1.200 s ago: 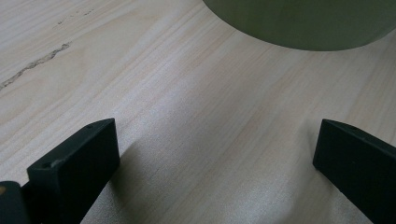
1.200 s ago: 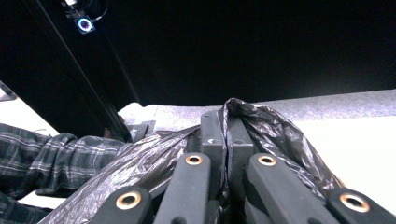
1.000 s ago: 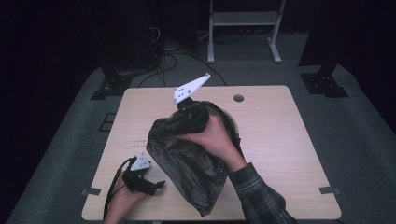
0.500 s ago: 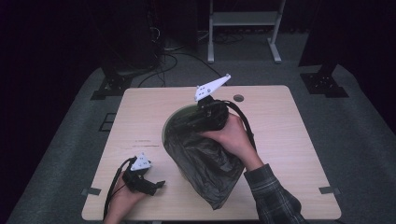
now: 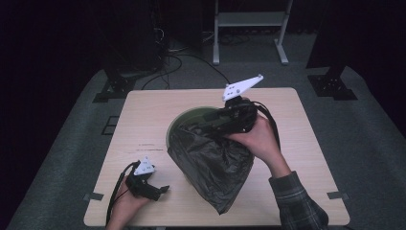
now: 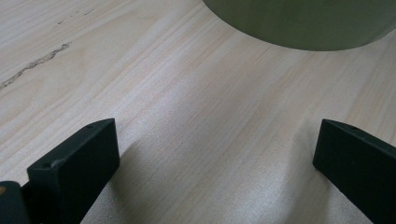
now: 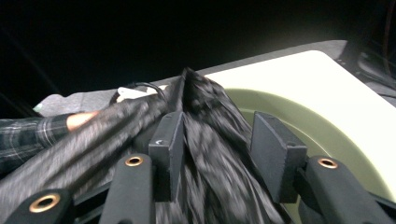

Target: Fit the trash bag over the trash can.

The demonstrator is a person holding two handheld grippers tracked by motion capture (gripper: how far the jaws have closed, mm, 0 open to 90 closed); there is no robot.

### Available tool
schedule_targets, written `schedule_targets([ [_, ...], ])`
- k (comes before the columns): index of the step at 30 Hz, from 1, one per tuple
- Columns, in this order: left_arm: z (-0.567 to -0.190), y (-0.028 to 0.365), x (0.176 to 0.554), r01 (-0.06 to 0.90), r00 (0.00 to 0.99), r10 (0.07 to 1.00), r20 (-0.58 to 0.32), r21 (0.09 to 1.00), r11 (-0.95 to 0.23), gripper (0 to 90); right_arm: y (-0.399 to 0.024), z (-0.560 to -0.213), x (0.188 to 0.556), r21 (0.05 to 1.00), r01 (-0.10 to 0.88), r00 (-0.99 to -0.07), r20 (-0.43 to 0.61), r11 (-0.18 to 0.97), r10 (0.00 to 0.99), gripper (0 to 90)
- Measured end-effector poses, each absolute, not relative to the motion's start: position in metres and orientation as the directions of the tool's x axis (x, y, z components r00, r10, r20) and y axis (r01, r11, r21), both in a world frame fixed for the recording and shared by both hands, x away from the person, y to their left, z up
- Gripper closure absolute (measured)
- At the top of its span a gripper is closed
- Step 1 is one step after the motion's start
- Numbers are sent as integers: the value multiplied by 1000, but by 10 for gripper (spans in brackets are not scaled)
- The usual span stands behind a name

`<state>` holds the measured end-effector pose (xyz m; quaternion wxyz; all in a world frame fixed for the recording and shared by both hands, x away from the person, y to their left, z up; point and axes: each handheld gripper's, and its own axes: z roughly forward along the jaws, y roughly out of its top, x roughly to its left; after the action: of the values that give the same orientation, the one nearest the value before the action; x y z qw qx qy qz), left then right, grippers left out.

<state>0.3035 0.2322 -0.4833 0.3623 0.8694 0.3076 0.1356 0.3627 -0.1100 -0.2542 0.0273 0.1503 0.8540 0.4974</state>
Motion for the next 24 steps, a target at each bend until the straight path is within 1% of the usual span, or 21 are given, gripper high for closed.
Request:
schedule_targets([
  [1, -483, 232, 303, 437, 774, 633, 13, 713, -548, 0, -121, -255, 361, 860, 235, -949, 102, 452, 299, 522],
  [3, -483, 232, 303, 437, 774, 633, 13, 713, -548, 0, -126, -255, 361, 862, 238, -947, 103, 448, 305, 518],
  [4, -483, 232, 303, 437, 774, 633, 13, 713, -548, 0, -140, -255, 358, 867, 242, -940, 99, 436, 326, 517],
  [8, -483, 232, 303, 437, 774, 633, 13, 714, -548, 0, -159, -255, 354, 875, 248, -932, 99, 415, 349, 514],
  [9, -483, 232, 303, 437, 774, 633, 13, 713, -548, 0, -174, -256, 351, 881, 254, -923, 98, 399, 371, 514],
  [10, -483, 232, 303, 437, 774, 633, 13, 713, -548, 0, -174, -256, 351, 881, 254, -923, 98, 399, 371, 514],
  [11, -483, 232, 303, 437, 774, 633, 13, 713, -548, 0, -188, -257, 348, 884, 263, -914, 101, 385, 392, 515],
  [12, -483, 232, 303, 437, 774, 633, 13, 713, -548, 0, -188, -257, 348, 884, 263, -914, 101, 385, 392, 515],
  [14, -483, 232, 303, 437, 774, 633, 13, 713, -548, 0, -201, -259, 345, 888, 272, -906, 107, 371, 410, 517],
  [15, -483, 232, 303, 437, 773, 634, 13, 714, -548, 0, -218, -263, 342, 889, 288, -893, 115, 356, 436, 523],
  [17, -483, 232, 303, 437, 773, 634, 13, 714, -547, 0, -223, -265, 341, 890, 293, -889, 118, 349, 443, 523],
  [19, -483, 232, 303, 438, 772, 635, 13, 714, -546, 0, -243, -276, 337, 889, 320, -873, 141, 329, 468, 526],
  [24, -483, 233, 302, 430, 777, 629, 14, 718, -548, 5, -258, -293, 332, 881, 348, -863, 167, 320, 477, 525],
])
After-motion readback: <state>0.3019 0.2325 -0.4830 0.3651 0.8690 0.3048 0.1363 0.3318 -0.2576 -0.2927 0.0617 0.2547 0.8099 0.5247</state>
